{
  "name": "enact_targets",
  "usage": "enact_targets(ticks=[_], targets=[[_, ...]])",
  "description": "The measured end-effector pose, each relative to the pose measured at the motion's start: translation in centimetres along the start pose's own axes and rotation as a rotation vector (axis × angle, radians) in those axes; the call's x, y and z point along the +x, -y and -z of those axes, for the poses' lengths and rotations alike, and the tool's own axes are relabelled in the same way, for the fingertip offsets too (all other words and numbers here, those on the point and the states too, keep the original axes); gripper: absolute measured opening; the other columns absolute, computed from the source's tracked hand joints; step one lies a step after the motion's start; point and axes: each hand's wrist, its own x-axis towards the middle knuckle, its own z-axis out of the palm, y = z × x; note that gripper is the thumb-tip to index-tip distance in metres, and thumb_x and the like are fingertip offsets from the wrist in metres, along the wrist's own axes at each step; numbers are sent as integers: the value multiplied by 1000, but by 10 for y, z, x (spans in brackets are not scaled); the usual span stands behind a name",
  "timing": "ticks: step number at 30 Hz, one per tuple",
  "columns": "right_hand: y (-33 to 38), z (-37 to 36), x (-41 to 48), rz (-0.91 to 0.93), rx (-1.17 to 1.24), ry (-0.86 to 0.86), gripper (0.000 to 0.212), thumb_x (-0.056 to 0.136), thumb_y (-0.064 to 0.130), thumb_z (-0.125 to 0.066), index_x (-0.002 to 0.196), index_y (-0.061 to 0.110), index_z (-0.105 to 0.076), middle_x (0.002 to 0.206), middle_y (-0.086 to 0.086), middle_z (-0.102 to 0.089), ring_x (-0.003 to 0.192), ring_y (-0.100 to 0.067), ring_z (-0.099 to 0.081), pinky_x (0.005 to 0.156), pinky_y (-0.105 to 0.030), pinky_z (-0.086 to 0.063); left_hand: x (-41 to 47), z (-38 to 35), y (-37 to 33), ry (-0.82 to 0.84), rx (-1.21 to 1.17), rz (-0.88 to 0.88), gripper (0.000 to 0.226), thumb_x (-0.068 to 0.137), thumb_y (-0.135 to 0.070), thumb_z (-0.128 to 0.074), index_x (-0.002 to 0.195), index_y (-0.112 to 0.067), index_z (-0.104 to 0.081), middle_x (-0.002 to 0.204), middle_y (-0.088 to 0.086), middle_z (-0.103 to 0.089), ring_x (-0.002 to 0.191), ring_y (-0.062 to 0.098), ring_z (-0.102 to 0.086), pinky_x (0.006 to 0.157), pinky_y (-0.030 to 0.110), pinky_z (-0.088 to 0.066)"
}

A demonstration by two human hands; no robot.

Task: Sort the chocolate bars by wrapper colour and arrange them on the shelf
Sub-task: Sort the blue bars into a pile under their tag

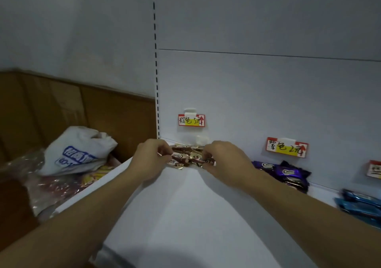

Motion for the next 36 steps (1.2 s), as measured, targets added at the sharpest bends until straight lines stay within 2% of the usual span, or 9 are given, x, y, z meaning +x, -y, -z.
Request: enact_targets(ticks=[2,6,11,16,20,23,29,32,36], targets=[[6,-12,10,8,-50,-20,10,92,30,-63,99,24,-65,99,3,-60,94,-21,-56,75,-36,-49,3,-4,4,-31,32,-13,15,84,-11,-77,81,-26,-74,80,-14,-70,75,2,-62,64,13,-43],[9,-29,25,4,-137,-32,14,93,25,-59,104,20,-65,104,0,-58,101,-24,-55,73,-37,-49,5,-13,8,-56,181,-64,8,88,-19,-74,87,-27,-72,90,-10,-64,79,6,-59,72,28,-54],[4,-27,17,-3,-107,-15,22,94,43,-61,106,25,-66,108,5,-56,105,-20,-51,73,-34,-45,0,-11,11,-85,344,-100,4,91,-31,-70,95,-31,-71,100,-7,-57,86,12,-53,70,28,-45],[-22,7,-15,45,-241,-13,26,101,40,-51,119,25,-62,119,3,-56,115,-21,-50,79,-34,-45,-19,-9,-22,3,557,-374,15,95,-37,-60,107,-31,-67,111,-9,-59,105,17,-50,83,35,-42],[-54,46,-55,44,-374,-28,24,99,35,-50,112,21,-65,112,-1,-61,107,-24,-53,80,-39,-50,-27,-20,-70,60,671,-554,28,98,-40,-53,121,-28,-62,120,-5,-57,110,21,-49,87,38,-40],[-82,79,-95,-39,-426,-50,17,91,31,-59,100,19,-69,103,-4,-65,101,-30,-58,74,-40,-52,-35,-38,-121,76,653,-646,29,99,-41,-52,123,-27,-61,124,-4,-55,114,23,-48,90,39,-40],[-136,139,-208,-257,-458,-32,28,100,37,-49,119,23,-64,121,-1,-61,112,-25,-53,84,-39,-49,-67,-109,-233,150,456,-843,26,96,-37,-55,118,-25,-63,118,-2,-59,111,23,-51,88,38,-43],[-163,158,-270,-364,-451,-18,25,100,34,-51,119,24,-64,118,0,-62,108,-24,-52,81,-37,-47,-92,-151,-283,221,344,-909,29,98,-39,-55,123,-26,-62,121,-4,-59,112,21,-51,93,40,-44],[-189,169,-339,-477,-404,3,26,100,39,-53,121,28,-63,115,5,-63,107,-18,-52,86,-35,-49,-120,-199,-330,326,304,-928,27,97,-40,-57,121,-29,-63,116,-4,-58,111,20,-49,90,40,-45]])
